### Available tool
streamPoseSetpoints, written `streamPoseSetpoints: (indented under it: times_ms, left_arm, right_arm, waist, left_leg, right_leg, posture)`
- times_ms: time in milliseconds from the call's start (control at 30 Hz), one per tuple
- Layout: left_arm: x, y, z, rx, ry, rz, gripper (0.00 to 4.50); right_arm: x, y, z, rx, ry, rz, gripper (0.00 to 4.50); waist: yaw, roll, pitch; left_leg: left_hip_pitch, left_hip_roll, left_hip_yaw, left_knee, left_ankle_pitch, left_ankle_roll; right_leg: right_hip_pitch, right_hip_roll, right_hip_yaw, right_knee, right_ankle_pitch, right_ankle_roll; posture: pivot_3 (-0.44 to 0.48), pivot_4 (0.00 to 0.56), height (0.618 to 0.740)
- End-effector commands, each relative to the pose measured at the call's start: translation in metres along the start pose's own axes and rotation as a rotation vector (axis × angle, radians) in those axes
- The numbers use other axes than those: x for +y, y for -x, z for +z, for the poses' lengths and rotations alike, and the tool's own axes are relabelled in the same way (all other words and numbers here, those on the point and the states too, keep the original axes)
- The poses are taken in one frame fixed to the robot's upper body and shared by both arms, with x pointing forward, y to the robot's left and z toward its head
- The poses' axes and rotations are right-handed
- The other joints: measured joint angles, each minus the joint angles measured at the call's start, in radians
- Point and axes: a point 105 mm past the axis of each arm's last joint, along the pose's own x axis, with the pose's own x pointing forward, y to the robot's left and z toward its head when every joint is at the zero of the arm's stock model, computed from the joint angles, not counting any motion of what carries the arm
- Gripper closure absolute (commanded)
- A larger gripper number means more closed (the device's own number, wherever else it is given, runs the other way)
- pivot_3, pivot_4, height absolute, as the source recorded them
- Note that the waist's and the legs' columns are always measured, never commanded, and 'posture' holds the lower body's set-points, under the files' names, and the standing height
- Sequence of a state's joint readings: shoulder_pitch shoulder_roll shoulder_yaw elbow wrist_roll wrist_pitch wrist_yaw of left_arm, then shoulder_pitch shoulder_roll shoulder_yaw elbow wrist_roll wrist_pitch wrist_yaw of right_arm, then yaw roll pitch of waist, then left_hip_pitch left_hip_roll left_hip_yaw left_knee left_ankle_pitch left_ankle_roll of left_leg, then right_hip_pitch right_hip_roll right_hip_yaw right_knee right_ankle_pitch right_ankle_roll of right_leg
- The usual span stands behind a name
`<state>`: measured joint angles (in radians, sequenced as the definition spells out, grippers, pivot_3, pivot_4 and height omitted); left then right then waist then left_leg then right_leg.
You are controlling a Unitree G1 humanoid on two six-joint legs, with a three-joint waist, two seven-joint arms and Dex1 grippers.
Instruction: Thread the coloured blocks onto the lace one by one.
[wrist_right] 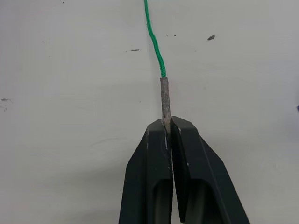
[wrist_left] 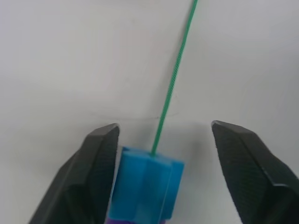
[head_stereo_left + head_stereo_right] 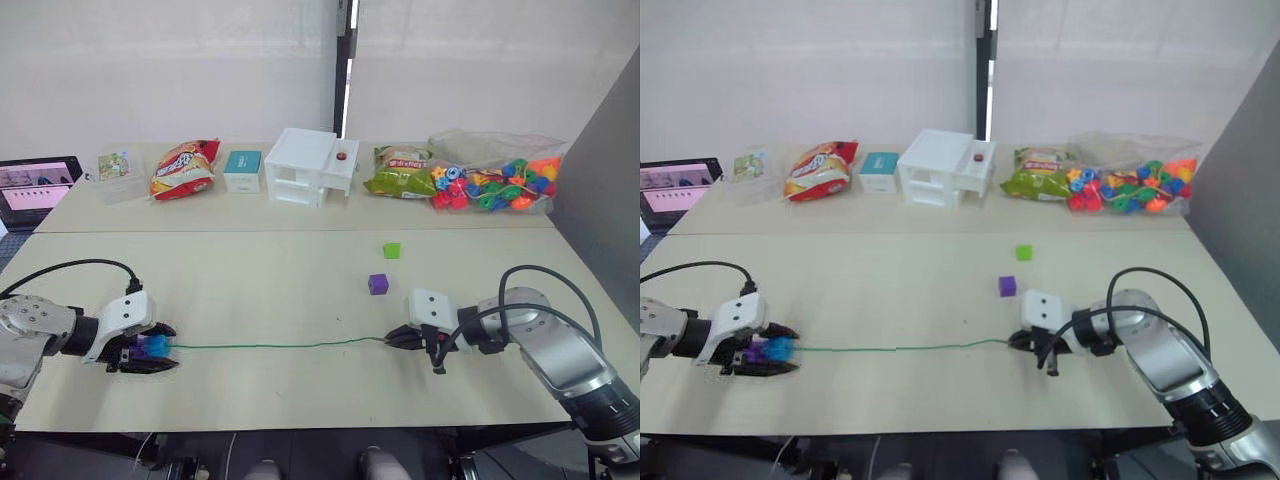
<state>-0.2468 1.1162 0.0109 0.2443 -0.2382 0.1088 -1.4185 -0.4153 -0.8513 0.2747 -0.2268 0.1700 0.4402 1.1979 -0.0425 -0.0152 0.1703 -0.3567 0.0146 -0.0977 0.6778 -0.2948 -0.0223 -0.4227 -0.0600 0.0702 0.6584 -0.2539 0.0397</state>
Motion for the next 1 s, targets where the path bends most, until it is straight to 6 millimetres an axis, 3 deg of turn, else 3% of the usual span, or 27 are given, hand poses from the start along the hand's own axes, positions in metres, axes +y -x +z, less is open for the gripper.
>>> streamPoseSetpoints:
  times_ms: [33, 133, 200, 367, 500, 700, 933, 1000]
  left_arm:
    - [0.008, 0.014, 0.034, -0.064, -0.048, 0.025, 0.01]
    - [-0.005, -0.002, 0.079, -0.22, -0.058, -0.055, 0.01]
    - [-0.02, -0.024, 0.103, -0.299, -0.088, -0.113, 0.01]
    - [-0.044, -0.085, 0.141, -0.415, -0.141, -0.145, 0.01]
    - [-0.044, -0.12, 0.162, -0.449, -0.177, -0.112, 0.01]
    - [-0.058, -0.161, 0.173, -0.434, -0.214, -0.174, 0.01]
    - [-0.067, -0.176, 0.182, -0.455, -0.199, -0.222, 0.01]
    - [-0.068, -0.177, 0.184, -0.463, -0.19, -0.233, 0.59]
  right_arm:
    - [0.0, -0.001, 0.01, -0.016, 0.038, -0.001, 4.5]
    - [0.0, -0.004, 0.011, -0.001, 0.041, 0.003, 4.5]
    - [0.0, -0.007, 0.011, 0.017, 0.042, 0.004, 4.5]
    - [0.003, -0.018, 0.02, 0.051, 0.045, 0.022, 4.5]
    - [0.004, -0.023, 0.026, 0.075, 0.042, 0.029, 4.5]
    - [0.002, -0.027, 0.034, 0.092, 0.028, 0.003, 4.5]
    - [0.002, -0.026, 0.036, 0.097, 0.02, -0.01, 4.5]
    - [0.002, -0.025, 0.036, 0.099, 0.016, -0.012, 4.5]
  waist:
    - [0.0, 0.0, 0.0]
    - [0.002, -0.001, 0.0]
    - [0.002, 0.0, 0.0]
    - [-0.001, -0.001, 0.0]
    - [0.001, -0.001, 0.0]
    - [0.002, -0.001, 0.0]
    - [0.002, -0.001, 0.0]
    - [0.002, -0.001, 0.0]
  left_leg:
    - [0.0, 0.0, 0.0, 0.0, 0.0, 0.0]
    - [-0.001, 0.0, 0.0, 0.001, 0.0, 0.0]
    - [-0.001, 0.0, 0.0, 0.001, 0.0, 0.0]
    - [-0.001, 0.0, -0.001, 0.001, 0.0, 0.0]
    - [-0.001, -0.001, -0.001, 0.002, 0.0, 0.0]
    - [-0.001, -0.001, -0.001, 0.002, 0.0, 0.0]
    - [-0.002, -0.001, -0.002, 0.002, 0.0, 0.0]
    - [-0.002, -0.001, -0.002, 0.002, 0.0, 0.0]
  right_leg:
    - [0.0, 0.0, 0.0, 0.0, 0.0, 0.0]
    - [0.0, 0.0, 0.0, 0.0, 0.0, 0.0]
    - [0.001, -0.001, 0.0, 0.0, 0.0, 0.0]
    - [0.0, 0.0, 0.0, 0.0, 0.0, 0.0]
    - [0.0, 0.0, 0.0, 0.001, 0.0, 0.0]
    - [0.0, 0.0, 0.0, 0.0, 0.0, 0.0]
    - [0.0, 0.0, 0.0, 0.0, 0.0, 0.0]
    - [0.0, 0.0, 0.0, 0.0, 0.0, 0.0]
  posture:
    - [0.0, 0.15, 0.74]
    - [0.0, 0.15, 0.74]
    - [0.0, 0.15, 0.74]
    - [0.0, 0.15, 0.74]
    - [0.0, 0.15, 0.74]
    - [0.0, 0.15, 0.74]
    - [0.0, 0.15, 0.74]
    - [0.0, 0.15, 0.74]
